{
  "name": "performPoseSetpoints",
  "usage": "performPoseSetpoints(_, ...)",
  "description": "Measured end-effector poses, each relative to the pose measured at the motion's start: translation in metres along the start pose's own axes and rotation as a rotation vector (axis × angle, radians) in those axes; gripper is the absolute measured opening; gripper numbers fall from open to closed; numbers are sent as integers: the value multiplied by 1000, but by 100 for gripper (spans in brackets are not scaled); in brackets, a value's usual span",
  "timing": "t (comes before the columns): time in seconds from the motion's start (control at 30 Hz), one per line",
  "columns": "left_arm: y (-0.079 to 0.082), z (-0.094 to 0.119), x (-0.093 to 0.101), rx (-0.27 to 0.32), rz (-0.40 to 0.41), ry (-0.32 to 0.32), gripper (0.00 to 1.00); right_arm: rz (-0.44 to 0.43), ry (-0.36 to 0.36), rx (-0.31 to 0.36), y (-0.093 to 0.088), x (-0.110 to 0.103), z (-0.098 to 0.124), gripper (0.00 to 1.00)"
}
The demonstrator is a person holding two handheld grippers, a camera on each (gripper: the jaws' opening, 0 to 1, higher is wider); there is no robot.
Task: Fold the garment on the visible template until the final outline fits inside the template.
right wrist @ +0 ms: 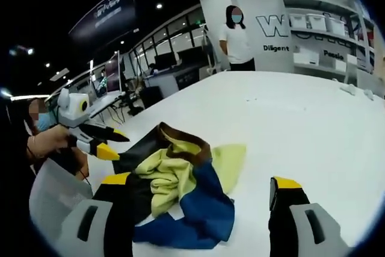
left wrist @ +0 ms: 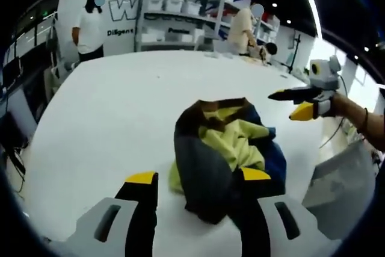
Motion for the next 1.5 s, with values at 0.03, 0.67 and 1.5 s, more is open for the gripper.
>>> performPoseSetpoints(0.03,0,-2,0,-3,-4,0,47,4,-2,-2,0,1,-2,88)
performPoseSetpoints(0.67,-13,-20,2,-68,-41,-25,16,78,-59,-53,-20,20,-27,33)
performPoseSetpoints(1.5,-3,-4,-1,-21,-76,33,1,235,-100,-121,-23,22,-23,0)
Point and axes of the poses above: the point that each gripper's makers call its tool centre point, and the gripper's own axes: z roughly backward along the fingers, x roughly to its right, y roughly out of its top, the point moved 6 cm from there along z, roughly backward along the fingers, and after that the axes turned 7 degrees about -x, right-handed, at the moved point
